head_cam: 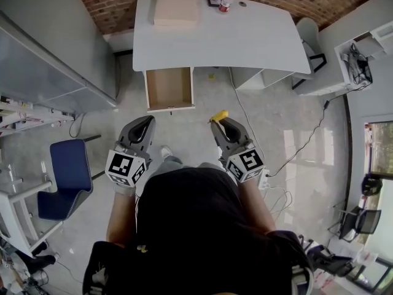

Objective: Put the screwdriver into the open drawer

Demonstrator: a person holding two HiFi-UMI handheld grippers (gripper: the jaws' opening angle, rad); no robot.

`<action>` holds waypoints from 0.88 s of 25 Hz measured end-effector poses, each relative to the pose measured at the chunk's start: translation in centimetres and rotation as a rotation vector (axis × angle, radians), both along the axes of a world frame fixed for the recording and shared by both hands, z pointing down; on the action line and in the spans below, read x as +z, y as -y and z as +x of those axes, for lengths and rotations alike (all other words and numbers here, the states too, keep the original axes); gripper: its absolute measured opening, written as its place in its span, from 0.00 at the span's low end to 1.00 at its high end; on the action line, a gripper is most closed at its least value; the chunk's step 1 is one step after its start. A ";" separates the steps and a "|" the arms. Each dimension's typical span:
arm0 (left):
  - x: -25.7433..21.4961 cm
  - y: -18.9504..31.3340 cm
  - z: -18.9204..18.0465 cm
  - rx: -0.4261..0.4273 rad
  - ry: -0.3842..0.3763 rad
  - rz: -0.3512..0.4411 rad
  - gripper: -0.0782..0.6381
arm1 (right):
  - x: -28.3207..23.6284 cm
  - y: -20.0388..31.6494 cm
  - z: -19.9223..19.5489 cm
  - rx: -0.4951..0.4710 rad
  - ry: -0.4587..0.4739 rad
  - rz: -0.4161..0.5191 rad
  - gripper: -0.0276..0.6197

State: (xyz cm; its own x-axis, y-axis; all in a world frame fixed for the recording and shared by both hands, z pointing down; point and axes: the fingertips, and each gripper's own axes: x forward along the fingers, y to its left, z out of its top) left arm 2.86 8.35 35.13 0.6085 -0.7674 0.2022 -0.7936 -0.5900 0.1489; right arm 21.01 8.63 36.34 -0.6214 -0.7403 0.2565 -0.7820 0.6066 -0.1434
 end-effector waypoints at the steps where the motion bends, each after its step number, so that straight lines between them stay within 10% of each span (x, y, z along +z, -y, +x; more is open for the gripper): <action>1: 0.1 0.4 -0.8 -0.001 -0.004 -0.002 0.12 | 0.2 0.4 -0.7 0.003 -0.003 -0.003 0.17; 22: 5.9 4.2 -8.3 -0.103 -0.011 -0.164 0.12 | 11.3 9.4 -8.3 -0.126 -0.195 -0.133 0.17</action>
